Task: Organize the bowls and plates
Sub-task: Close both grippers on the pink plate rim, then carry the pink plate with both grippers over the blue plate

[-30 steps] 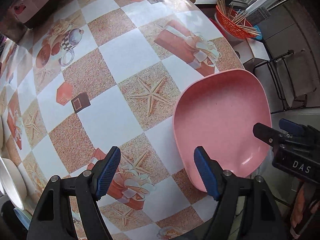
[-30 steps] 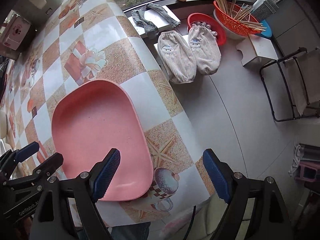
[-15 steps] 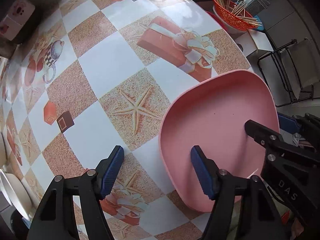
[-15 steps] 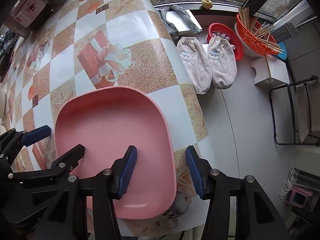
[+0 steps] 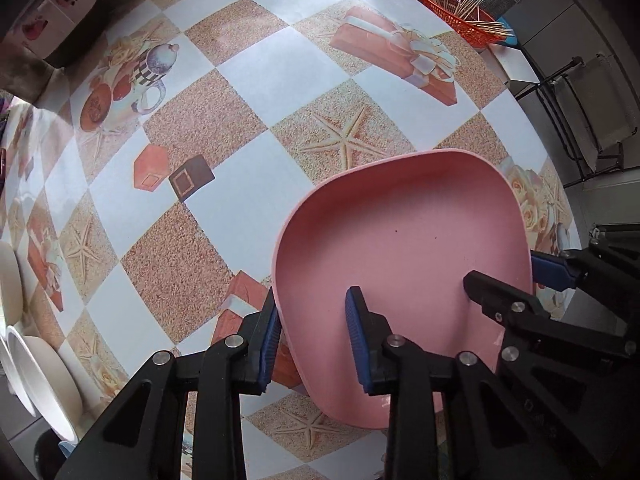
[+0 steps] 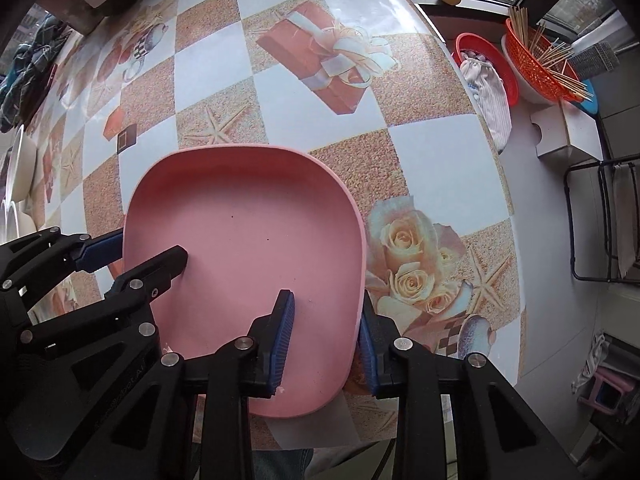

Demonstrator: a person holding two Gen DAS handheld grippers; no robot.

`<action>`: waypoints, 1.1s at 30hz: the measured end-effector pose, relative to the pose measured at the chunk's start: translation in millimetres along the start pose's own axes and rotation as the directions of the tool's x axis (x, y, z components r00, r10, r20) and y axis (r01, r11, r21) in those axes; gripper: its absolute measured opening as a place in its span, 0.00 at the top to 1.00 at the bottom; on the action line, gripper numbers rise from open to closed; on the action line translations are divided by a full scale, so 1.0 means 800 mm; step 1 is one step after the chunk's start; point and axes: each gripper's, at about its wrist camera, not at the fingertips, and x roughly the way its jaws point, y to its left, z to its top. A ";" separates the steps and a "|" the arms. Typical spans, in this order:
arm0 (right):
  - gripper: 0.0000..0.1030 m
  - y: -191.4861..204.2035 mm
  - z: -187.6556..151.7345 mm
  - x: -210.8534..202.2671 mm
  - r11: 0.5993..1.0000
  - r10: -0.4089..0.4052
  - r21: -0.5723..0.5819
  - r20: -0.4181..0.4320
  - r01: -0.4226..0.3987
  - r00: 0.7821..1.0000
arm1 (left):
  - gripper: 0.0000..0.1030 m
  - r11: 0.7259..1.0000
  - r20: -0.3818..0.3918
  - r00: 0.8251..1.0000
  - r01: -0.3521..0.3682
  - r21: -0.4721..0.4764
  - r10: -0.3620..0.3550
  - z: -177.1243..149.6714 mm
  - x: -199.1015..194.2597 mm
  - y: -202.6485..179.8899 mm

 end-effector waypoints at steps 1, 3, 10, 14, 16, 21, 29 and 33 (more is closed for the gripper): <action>0.68 0.010 -0.005 0.002 1.000 0.005 -0.005 -0.007 -0.005 1.000 | 0.67 1.000 -0.003 1.000 -0.004 -0.005 0.004 -0.009 0.000 0.005; 0.68 0.032 -0.016 0.006 1.000 0.014 -0.019 -0.021 -0.014 1.000 | 0.67 1.000 -0.009 1.000 -0.021 -0.009 0.021 -0.029 -0.001 0.017; 0.67 0.127 -0.059 0.018 0.991 0.044 -0.121 -0.062 -0.051 0.997 | 0.66 0.996 -0.045 0.998 -0.044 -0.081 0.041 -0.102 -0.002 0.074; 0.67 0.181 -0.081 0.023 0.981 0.069 -0.176 -0.090 -0.084 0.994 | 0.66 0.984 -0.074 0.996 -0.053 -0.168 0.041 -0.137 0.000 0.106; 0.67 0.205 -0.090 0.027 0.976 0.080 -0.195 -0.110 -0.101 0.991 | 0.66 0.978 -0.086 0.996 -0.055 -0.201 0.038 -0.152 0.001 0.120; 0.57 0.253 -0.112 0.030 0.961 0.051 -0.263 -0.120 -0.081 0.991 | 0.66 0.969 -0.079 0.997 -0.028 -0.245 0.009 -0.177 0.002 0.132; 0.54 0.275 -0.127 0.031 0.957 0.008 -0.289 -0.096 -0.035 0.995 | 0.64 0.973 -0.054 0.999 -0.017 -0.230 0.005 -0.204 -0.009 0.153; 0.54 0.250 -0.111 0.027 0.977 0.047 -0.203 -0.107 -0.068 0.993 | 0.64 0.974 -0.054 0.999 -0.003 -0.228 -0.009 -0.221 -0.014 0.184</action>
